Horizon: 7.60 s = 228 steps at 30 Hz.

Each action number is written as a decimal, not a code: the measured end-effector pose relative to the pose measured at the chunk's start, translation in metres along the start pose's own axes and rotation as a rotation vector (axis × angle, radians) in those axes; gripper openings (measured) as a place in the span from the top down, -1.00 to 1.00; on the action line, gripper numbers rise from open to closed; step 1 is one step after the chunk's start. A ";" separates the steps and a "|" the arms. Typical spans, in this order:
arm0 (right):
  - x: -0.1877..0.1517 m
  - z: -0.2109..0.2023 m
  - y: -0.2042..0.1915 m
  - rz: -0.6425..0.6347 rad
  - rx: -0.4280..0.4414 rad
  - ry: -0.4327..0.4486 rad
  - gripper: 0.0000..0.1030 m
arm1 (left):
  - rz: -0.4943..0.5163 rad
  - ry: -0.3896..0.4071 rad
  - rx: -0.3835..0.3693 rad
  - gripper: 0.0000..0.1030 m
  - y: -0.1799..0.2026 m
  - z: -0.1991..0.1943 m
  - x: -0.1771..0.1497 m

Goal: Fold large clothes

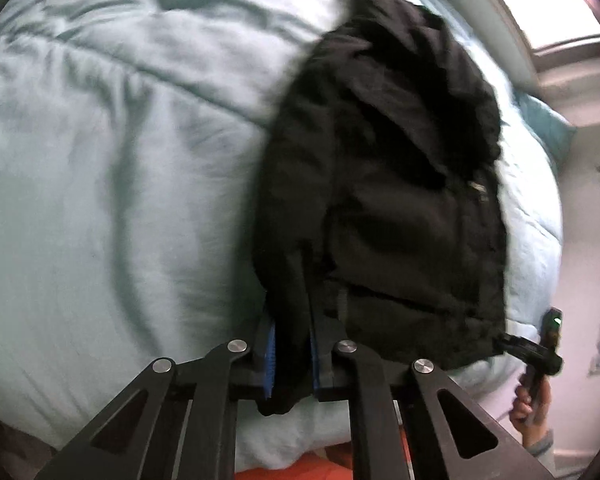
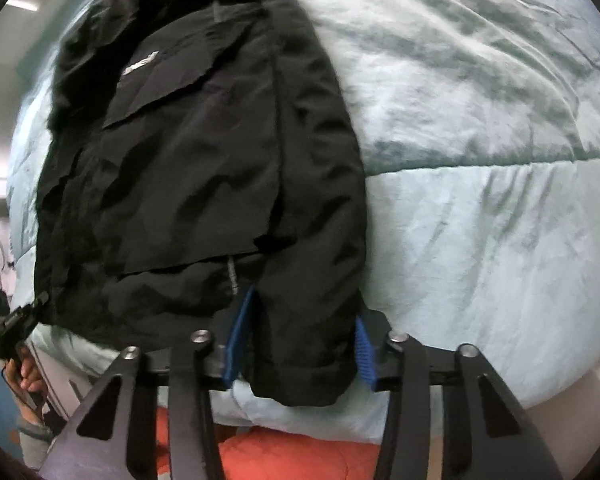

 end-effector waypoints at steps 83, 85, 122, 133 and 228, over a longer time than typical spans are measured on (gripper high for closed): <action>0.472 -0.045 -0.050 -0.392 -0.106 0.328 -0.53 | 0.170 0.161 -0.067 -0.28 0.176 0.047 0.415; 0.479 -0.036 -0.050 -0.446 -0.121 0.303 -0.53 | 0.182 0.109 -0.076 -0.28 0.176 0.065 0.425; 0.570 0.054 -0.057 -0.300 -0.399 0.195 0.49 | 0.018 0.136 -0.010 0.54 0.192 0.156 0.489; 0.512 -0.051 -0.036 -0.126 -0.178 0.361 -0.07 | -0.071 0.240 -0.089 0.41 0.150 0.045 0.467; 0.439 0.026 0.012 -0.018 0.171 0.258 -0.70 | -0.078 0.006 -0.150 -0.23 0.137 0.115 0.387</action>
Point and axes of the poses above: each gripper's, at about its wrist camera, not at the fingertips, and z roughly the way its jaws point, y to its right, x to its top, the point moved 3 cm from there along z, roughly the way its jaws point, and after that the axes turned 7 degrees about -z, right-handed, at the moved point
